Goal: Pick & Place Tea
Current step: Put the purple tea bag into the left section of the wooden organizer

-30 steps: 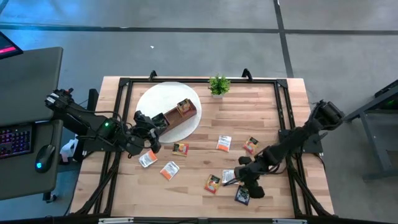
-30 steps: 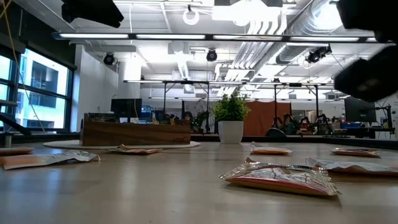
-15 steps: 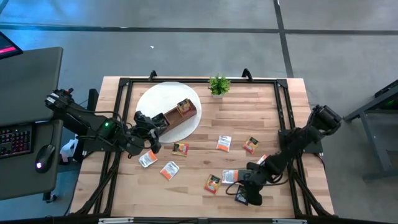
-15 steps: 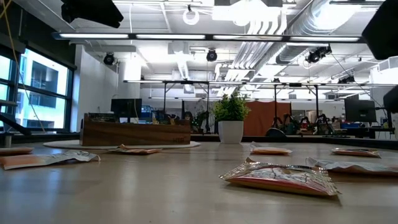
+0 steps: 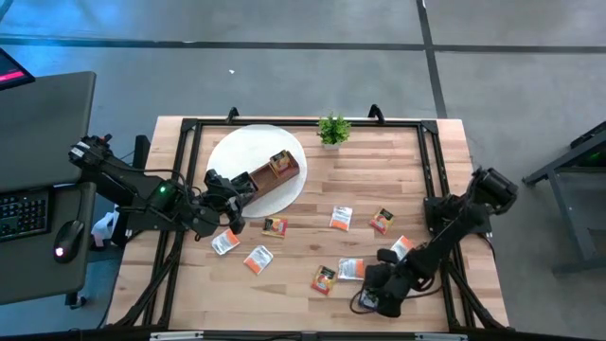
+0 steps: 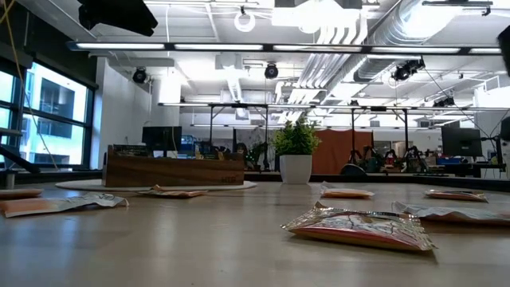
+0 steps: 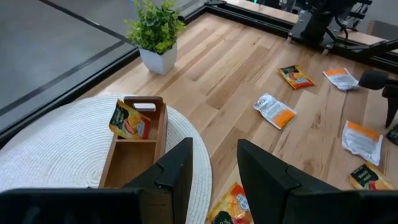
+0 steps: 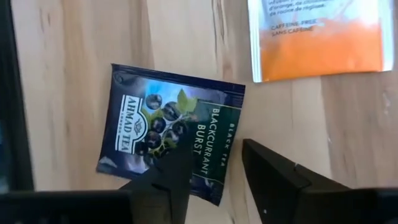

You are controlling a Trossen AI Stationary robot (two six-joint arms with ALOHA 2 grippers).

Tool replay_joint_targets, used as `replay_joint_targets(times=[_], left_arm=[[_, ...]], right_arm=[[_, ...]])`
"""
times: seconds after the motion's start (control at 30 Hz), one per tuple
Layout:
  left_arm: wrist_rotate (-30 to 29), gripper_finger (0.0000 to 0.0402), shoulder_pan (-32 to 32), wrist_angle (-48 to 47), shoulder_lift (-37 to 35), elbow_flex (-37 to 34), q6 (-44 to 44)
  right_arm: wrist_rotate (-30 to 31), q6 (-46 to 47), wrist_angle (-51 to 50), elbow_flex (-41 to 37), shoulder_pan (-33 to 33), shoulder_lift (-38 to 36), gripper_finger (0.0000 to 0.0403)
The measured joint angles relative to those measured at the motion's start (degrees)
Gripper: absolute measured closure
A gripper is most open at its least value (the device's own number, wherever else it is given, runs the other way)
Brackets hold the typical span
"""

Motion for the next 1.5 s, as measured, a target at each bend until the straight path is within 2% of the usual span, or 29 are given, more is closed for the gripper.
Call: replay_joint_targets(times=[0.13, 0.23, 0.27, 0.4, 0.53, 0.63, 0.7, 0.8, 1.0, 1.1, 1.2, 1.37, 1.43, 1.5], left_arm=[[-0.02, 0.0278, 0.01, 0.00, 0.00, 0.00, 0.00], [-0.02, 0.0278, 0.00, -0.02, 0.02, 0.00, 0.00], [-0.02, 0.0278, 0.01, 0.00, 0.00, 0.00, 0.00], [-0.28, 0.0278, 0.02, 0.00, 0.02, -0.02, 0.00], [-0.32, 0.0278, 0.02, -0.01, 0.02, -0.01, -0.01], [-0.32, 0.0278, 0.00, -0.02, 0.02, 0.00, 0.00], [-0.35, 0.0278, 0.02, -0.02, 0.01, 0.00, -0.01], [-0.44, 0.0278, 0.02, -0.08, 0.00, 0.00, 0.21], [-0.51, 0.0278, 0.02, -0.15, 0.02, -0.01, 1.61], [-0.63, 0.0278, 0.02, -0.22, 0.02, 0.00, 1.73], [-0.63, 0.0278, 0.02, -0.41, 0.02, -0.01, 1.75], [-0.70, 0.0278, 0.02, -0.41, 0.00, 0.00, 1.75], [-0.70, 0.0278, 0.02, -0.41, 0.02, -0.01, 1.75], [-0.78, 0.0278, 0.02, -0.38, 0.00, -0.01, 1.75]], right_arm=[[3.67, -3.34, -1.05, -0.17, 1.17, 0.15, 0.0320], [4.16, -6.13, -1.13, -0.28, 1.07, 0.15, 0.0382], [4.19, -6.74, -1.08, -0.28, 1.00, 0.15, 0.0392], [4.70, -8.36, -1.54, -0.30, 0.43, -0.34, 0.0383], [5.75, -11.96, -1.73, -0.82, -1.08, -4.04, 0.0398], [10.41, -17.38, -2.91, -1.17, -2.89, -8.25, 0.0394], [14.68, -22.90, -1.04, -0.69, -4.17, -11.05, 0.0394], [18.04, -33.89, -0.27, -0.82, -6.97, -13.80, 0.0400], [29.72, -63.90, 13.21, -0.74, -16.77, -14.46, 0.0395], [29.16, -78.20, 24.79, -0.69, -24.10, -12.65, 0.0400], [25.34, -90.06, 38.05, -0.66, -31.24, -9.07, 0.0400], [20.74, -107.61, 61.50, 0.24, -39.19, -1.12, 0.0401], [20.14, -112.28, 64.31, 3.46, -41.16, 2.32, 0.0401], [19.06, -115.74, 62.46, 8.40, -42.62, 5.95, 0.0401]])
